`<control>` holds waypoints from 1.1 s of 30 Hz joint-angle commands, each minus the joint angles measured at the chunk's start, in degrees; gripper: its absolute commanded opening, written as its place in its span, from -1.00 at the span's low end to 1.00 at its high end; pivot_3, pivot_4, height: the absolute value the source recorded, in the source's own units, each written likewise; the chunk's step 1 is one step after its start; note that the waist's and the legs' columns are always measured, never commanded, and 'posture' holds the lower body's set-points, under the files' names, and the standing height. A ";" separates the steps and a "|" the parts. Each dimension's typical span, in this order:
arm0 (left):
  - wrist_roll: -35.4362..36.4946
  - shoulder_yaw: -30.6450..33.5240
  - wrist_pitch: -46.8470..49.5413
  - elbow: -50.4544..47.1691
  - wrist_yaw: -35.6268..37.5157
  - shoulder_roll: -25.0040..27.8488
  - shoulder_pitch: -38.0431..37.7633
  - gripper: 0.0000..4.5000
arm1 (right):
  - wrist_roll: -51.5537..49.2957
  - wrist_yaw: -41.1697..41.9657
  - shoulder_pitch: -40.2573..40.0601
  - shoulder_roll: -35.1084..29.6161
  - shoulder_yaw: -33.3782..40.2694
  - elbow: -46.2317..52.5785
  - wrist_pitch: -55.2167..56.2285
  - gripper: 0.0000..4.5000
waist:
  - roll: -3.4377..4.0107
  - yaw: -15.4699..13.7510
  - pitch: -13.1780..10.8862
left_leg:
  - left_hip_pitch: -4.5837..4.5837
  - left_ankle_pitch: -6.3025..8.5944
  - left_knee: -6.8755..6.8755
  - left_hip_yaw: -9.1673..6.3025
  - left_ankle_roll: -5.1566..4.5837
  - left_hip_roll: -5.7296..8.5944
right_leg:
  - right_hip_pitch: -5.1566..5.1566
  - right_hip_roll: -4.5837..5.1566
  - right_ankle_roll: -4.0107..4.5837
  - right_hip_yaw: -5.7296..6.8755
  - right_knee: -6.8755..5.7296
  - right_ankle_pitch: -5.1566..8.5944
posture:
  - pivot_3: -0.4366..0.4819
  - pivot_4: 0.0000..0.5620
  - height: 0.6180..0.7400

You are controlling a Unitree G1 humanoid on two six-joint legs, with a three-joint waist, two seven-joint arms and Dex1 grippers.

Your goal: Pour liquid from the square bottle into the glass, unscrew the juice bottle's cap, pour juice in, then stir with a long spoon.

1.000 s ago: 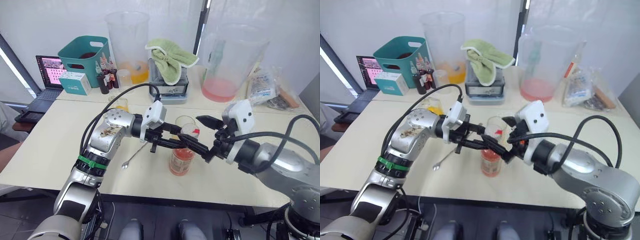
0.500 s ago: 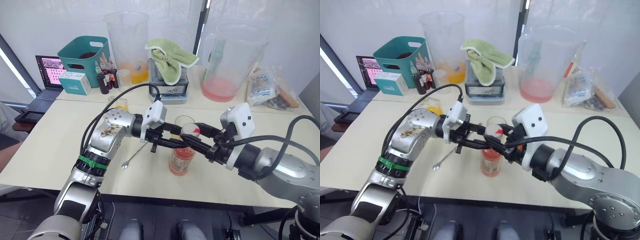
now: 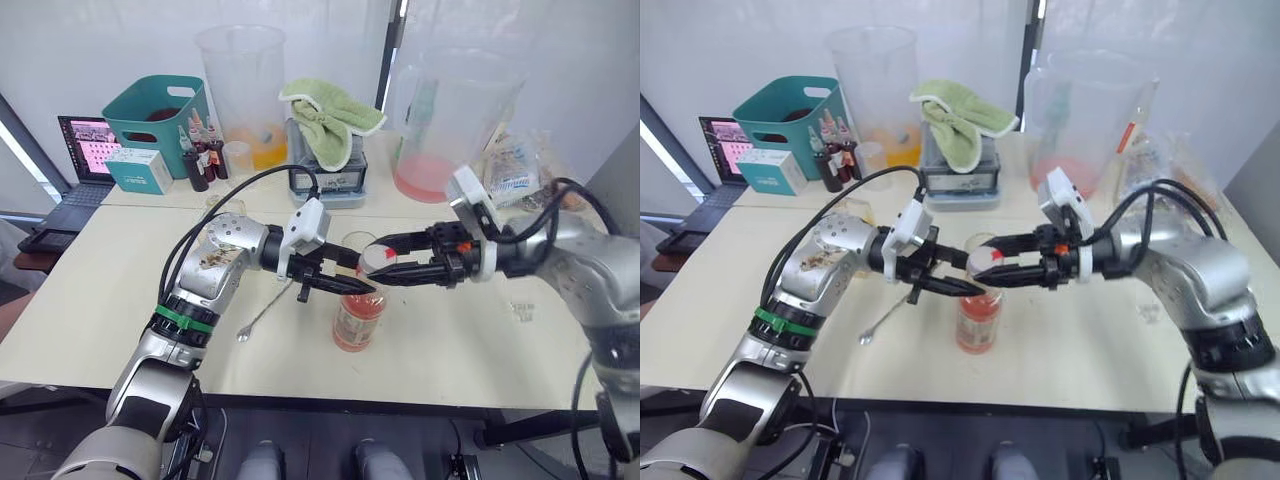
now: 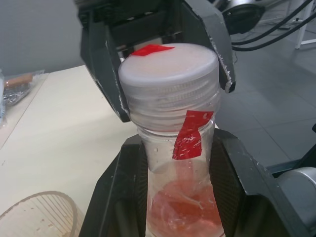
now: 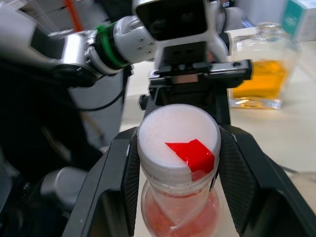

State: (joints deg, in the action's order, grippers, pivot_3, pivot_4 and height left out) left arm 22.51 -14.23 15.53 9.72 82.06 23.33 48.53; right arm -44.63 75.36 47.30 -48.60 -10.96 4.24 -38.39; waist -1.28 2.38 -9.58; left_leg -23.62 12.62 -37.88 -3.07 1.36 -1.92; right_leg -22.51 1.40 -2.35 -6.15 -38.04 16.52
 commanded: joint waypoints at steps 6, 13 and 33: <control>-1.81 -1.28 -0.21 0.36 0.31 0.37 -0.21 -0.40 | -0.24 3.75 1.87 1.32 4.03 1.15 -3.20 0.24 | 0.00 -0.67 0.00 | -0.04 0.00 -0.02 -0.08 0.00 0.10 | 0.02 0.13 0.01 0.07 -0.01 -0.01 | -0.05 -0.47 1.00; -1.81 -1.26 -0.56 1.04 0.17 0.05 -0.19 -0.40 | -9.40 -10.95 -3.29 0.82 15.88 15.34 -13.44 0.99 | 0.00 -1.19 0.00 | -0.03 0.00 -0.02 -0.09 0.00 0.10 | 0.03 0.13 0.01 0.08 -0.04 -0.01 | -0.05 -0.47 1.00; -1.64 -0.76 -1.07 1.51 0.15 0.01 -0.38 -0.40 | -26.68 -84.72 -22.73 15.46 24.23 50.28 -28.51 0.99 | 0.01 -1.12 0.01 | -0.04 -0.03 -0.01 -0.10 0.04 0.09 | 0.05 0.07 0.00 0.03 -0.01 0.00 | -0.05 -0.47 1.00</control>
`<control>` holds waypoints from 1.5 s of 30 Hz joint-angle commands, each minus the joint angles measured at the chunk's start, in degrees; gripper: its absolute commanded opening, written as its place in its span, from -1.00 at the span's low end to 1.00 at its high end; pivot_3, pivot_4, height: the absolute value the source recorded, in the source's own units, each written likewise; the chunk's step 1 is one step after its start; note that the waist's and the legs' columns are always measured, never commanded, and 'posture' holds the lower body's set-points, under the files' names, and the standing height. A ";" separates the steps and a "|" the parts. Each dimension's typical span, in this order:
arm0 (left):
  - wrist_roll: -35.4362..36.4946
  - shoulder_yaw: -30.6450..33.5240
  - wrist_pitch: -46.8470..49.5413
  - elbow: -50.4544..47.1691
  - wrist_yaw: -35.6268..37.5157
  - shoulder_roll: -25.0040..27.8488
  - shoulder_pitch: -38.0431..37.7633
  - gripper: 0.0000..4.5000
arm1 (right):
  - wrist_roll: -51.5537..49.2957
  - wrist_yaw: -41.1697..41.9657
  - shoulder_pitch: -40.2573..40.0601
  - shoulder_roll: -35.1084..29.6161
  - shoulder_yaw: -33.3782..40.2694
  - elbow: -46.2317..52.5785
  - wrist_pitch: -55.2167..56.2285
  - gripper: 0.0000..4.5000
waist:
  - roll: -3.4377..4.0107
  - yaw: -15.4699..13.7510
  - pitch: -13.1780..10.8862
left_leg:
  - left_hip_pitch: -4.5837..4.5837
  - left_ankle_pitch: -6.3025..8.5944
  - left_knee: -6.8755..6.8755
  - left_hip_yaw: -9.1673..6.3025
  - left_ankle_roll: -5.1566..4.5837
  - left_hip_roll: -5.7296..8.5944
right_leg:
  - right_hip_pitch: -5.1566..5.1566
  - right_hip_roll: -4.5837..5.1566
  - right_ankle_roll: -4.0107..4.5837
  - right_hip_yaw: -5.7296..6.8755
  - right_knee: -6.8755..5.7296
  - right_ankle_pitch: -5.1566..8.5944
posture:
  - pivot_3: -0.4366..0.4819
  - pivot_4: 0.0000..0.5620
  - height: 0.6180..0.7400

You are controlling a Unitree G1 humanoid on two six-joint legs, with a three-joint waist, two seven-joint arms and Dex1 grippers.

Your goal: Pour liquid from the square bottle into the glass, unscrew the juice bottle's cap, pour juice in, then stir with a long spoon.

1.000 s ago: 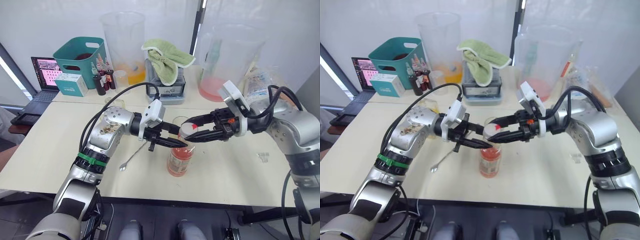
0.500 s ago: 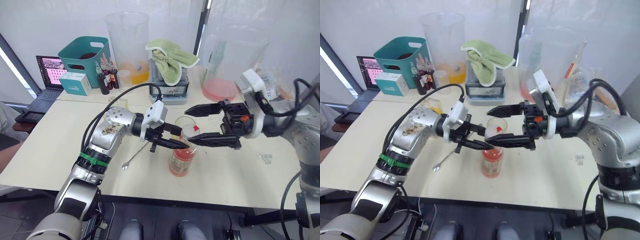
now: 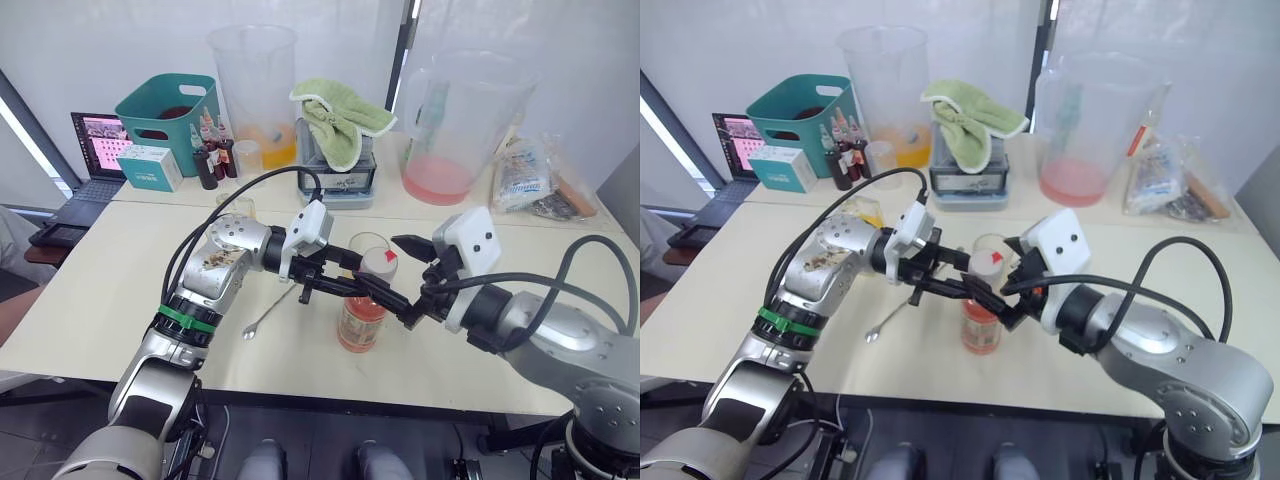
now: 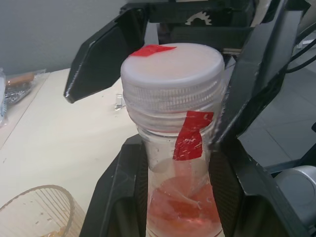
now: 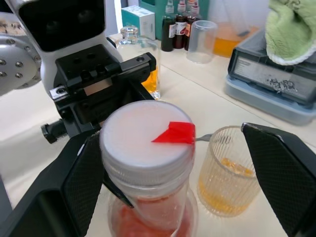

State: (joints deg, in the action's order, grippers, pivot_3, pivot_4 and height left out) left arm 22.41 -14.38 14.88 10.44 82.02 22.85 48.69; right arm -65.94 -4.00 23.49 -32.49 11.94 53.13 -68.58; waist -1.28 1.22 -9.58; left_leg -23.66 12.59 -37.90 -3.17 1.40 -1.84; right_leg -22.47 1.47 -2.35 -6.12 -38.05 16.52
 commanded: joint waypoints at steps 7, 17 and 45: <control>-1.63 -0.79 -0.59 0.89 0.34 0.37 -0.60 -0.40 | -14.17 -13.68 1.86 -5.18 -0.71 -0.04 5.94 0.32 | 0.00 0.24 0.00 | -0.01 0.00 0.00 0.00 -0.01 0.00 | 0.02 -0.01 0.00 -0.02 0.04 0.01 | -0.05 -0.47 1.00; -1.74 -0.76 0.05 -0.52 0.31 1.67 -1.26 -0.40 | -10.91 9.31 6.99 -14.23 -3.33 -11.29 12.03 -0.23 | 0.00 0.72 0.00 | -0.02 -0.01 0.00 0.03 -0.02 -0.02 | 0.03 -0.03 0.03 -0.05 0.13 0.03 | -0.05 -0.47 1.00; -1.38 -1.47 1.11 -1.81 0.66 2.16 -1.03 -0.40 | 17.76 84.26 27.11 -15.61 -15.19 -43.24 19.55 0.97 | 0.04 -0.20 -0.03 | -0.08 0.06 0.02 -0.02 -0.12 0.00 | -0.14 0.09 0.05 0.15 -0.03 0.06 | -0.05 -0.47 1.00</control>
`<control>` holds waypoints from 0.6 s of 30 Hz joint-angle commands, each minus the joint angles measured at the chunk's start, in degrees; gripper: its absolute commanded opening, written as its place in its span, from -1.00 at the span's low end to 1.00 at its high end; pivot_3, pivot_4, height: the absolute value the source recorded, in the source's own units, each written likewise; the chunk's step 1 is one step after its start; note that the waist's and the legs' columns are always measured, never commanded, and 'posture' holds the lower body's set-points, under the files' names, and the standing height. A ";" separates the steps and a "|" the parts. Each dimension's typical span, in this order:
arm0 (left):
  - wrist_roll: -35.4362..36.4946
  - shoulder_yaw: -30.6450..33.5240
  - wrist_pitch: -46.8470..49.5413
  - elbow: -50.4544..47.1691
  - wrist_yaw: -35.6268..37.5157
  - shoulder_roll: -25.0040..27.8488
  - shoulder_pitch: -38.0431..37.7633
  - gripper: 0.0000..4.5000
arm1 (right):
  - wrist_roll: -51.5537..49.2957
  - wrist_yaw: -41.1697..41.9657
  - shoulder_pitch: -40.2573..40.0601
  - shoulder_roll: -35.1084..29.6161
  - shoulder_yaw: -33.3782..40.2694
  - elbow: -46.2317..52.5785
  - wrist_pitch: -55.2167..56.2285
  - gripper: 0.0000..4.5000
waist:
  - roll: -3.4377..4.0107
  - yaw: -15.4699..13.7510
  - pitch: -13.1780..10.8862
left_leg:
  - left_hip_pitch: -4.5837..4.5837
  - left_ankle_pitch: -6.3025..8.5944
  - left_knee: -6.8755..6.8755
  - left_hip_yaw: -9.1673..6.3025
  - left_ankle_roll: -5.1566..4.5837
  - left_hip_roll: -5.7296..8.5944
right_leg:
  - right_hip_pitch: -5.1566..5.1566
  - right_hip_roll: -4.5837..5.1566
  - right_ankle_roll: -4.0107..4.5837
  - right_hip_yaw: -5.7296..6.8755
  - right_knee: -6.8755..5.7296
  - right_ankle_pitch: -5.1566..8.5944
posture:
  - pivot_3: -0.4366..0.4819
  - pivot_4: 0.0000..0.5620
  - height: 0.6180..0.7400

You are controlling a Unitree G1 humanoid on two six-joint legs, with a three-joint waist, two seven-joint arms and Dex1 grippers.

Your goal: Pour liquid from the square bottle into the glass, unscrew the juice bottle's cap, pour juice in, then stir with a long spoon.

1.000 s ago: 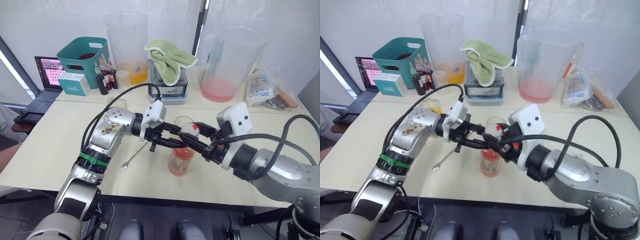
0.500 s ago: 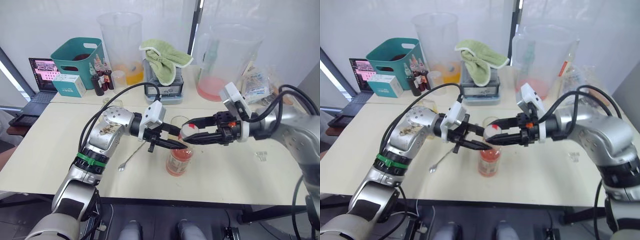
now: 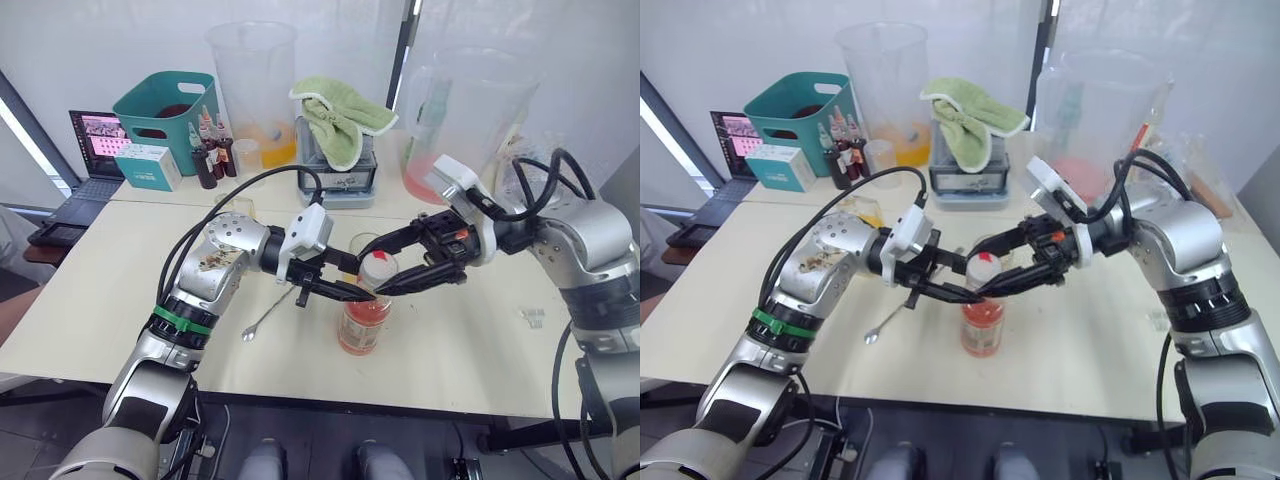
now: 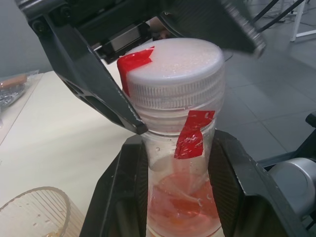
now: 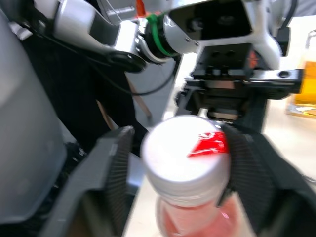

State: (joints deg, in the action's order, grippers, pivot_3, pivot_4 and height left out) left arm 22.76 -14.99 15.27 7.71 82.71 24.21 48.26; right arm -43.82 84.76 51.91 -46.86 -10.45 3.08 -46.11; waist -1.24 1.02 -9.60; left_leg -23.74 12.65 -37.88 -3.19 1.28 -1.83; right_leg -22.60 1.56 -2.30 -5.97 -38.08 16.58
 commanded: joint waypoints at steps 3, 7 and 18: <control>-1.65 -0.76 0.67 0.97 -0.19 0.72 -0.73 -0.40 | -8.72 -17.61 -6.35 -0.74 16.35 16.69 -7.18 0.97 | 0.00 0.01 0.00 | 0.01 0.00 0.00 0.00 0.00 0.00 | 0.01 0.00 0.00 0.02 0.00 0.00 | -0.05 -0.47 1.00; -1.56 -0.57 0.78 1.00 -0.58 0.59 -0.83 -0.40 | -9.42 -38.68 -12.89 3.14 21.54 29.92 -12.60 0.97 | -0.01 0.09 0.01 | 0.02 0.00 0.01 -0.08 0.00 -0.01 | 0.06 0.00 0.00 0.10 0.00 0.00 | -0.05 -0.47 1.00; -1.43 -0.47 0.74 1.22 -0.88 0.60 -1.36 -0.40 | -24.88 -83.84 -23.25 11.70 30.36 48.26 -26.15 0.97 | 0.01 0.18 0.02 | 0.04 -0.04 0.01 -0.07 0.06 -0.01 | 0.12 -0.01 0.00 0.07 0.01 0.01 | -0.05 -0.47 1.00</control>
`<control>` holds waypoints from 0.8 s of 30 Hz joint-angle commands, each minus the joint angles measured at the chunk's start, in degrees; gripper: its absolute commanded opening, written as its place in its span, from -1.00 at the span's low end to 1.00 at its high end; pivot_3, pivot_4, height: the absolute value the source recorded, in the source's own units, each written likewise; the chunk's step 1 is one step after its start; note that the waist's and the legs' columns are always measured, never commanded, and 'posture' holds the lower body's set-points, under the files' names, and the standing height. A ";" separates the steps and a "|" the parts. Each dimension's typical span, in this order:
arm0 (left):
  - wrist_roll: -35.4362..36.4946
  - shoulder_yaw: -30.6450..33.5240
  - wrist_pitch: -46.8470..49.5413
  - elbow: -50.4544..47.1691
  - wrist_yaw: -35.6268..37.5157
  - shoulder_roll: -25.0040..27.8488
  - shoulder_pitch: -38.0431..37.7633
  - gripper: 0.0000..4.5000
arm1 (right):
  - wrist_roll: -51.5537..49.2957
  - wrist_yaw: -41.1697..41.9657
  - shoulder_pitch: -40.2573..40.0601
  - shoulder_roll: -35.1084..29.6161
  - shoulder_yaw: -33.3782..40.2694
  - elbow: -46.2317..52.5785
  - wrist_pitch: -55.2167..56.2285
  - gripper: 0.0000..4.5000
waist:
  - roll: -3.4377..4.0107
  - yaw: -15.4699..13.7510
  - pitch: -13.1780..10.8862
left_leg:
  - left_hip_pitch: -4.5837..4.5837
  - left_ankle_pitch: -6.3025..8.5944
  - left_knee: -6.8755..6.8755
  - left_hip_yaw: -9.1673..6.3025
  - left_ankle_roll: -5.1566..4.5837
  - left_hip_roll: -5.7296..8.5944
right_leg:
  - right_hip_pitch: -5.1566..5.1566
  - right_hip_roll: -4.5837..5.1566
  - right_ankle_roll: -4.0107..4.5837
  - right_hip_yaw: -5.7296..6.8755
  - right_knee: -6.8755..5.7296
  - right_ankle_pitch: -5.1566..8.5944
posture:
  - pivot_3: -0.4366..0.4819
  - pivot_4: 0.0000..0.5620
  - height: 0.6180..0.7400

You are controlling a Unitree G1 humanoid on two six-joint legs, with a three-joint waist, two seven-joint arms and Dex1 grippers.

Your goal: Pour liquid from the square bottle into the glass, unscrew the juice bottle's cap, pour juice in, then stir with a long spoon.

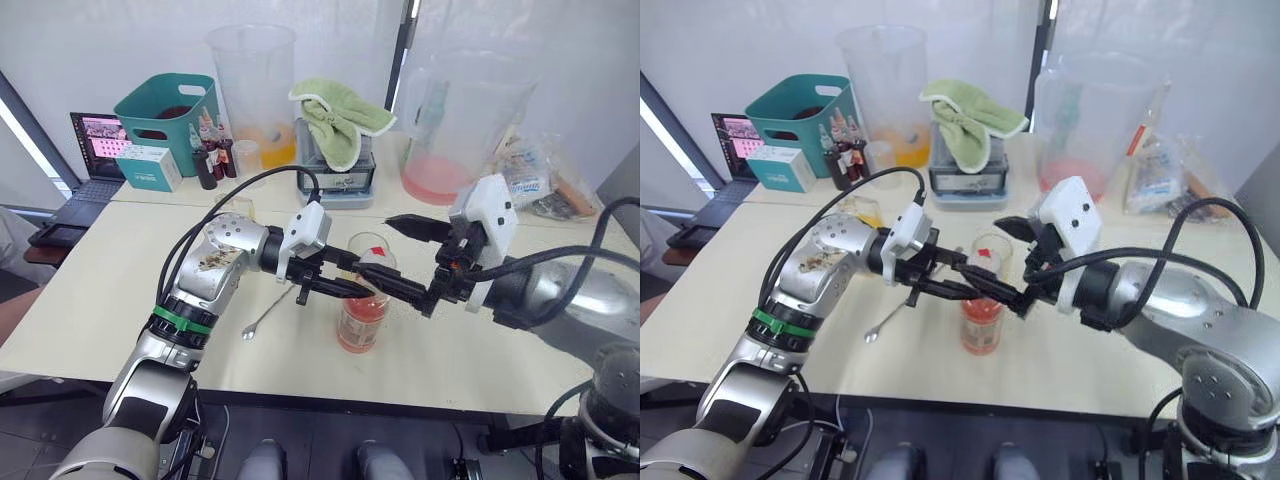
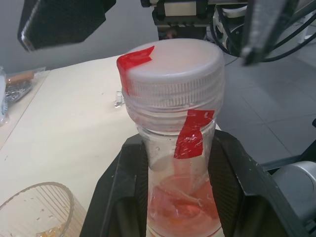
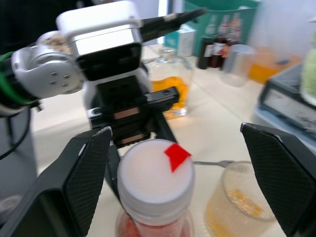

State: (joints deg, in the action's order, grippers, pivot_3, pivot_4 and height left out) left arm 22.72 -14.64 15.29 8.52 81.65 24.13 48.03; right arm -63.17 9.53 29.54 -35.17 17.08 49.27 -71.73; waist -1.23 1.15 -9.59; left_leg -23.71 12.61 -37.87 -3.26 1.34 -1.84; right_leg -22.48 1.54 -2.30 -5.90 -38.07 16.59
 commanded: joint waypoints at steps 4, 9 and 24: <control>-1.36 -0.83 0.59 0.54 0.27 0.71 -1.19 -0.40 | -15.30 -17.24 -2.99 -2.87 1.46 2.69 2.54 0.97 | 0.00 0.17 0.00 | 0.03 0.00 0.00 0.01 0.00 -0.01 | 0.03 -0.01 0.02 -0.01 0.01 0.01 | -0.05 -0.47 1.00; -1.46 -0.88 0.19 0.99 0.53 0.61 -1.13 -0.40 | -24.07 -24.77 -3.73 -8.37 -1.71 1.97 8.12 0.97 | 0.00 0.48 0.00 | 0.02 0.00 0.00 0.02 0.00 -0.01 | 0.05 -0.01 0.04 -0.02 0.07 0.03 | -0.05 -0.47 1.00; -1.51 -0.80 0.47 0.58 0.53 0.93 -1.30 -0.40 | -28.15 -29.70 -3.62 -16.86 -9.04 0.93 19.47 -0.26 | 0.00 0.89 0.00 | 0.00 0.00 0.01 0.00 -0.01 -0.02 | 0.07 -0.03 0.07 -0.03 0.13 0.06 | -0.05 -0.47 1.00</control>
State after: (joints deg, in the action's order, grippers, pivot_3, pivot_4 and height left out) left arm 22.73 -14.42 15.21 8.76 81.77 24.19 47.93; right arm -91.50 -19.44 25.63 -51.10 7.10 50.23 -54.98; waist -1.23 2.04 -9.59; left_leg -23.71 12.60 -37.86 -3.26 1.33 -1.86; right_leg -22.41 1.51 -2.22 -5.93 -37.94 16.65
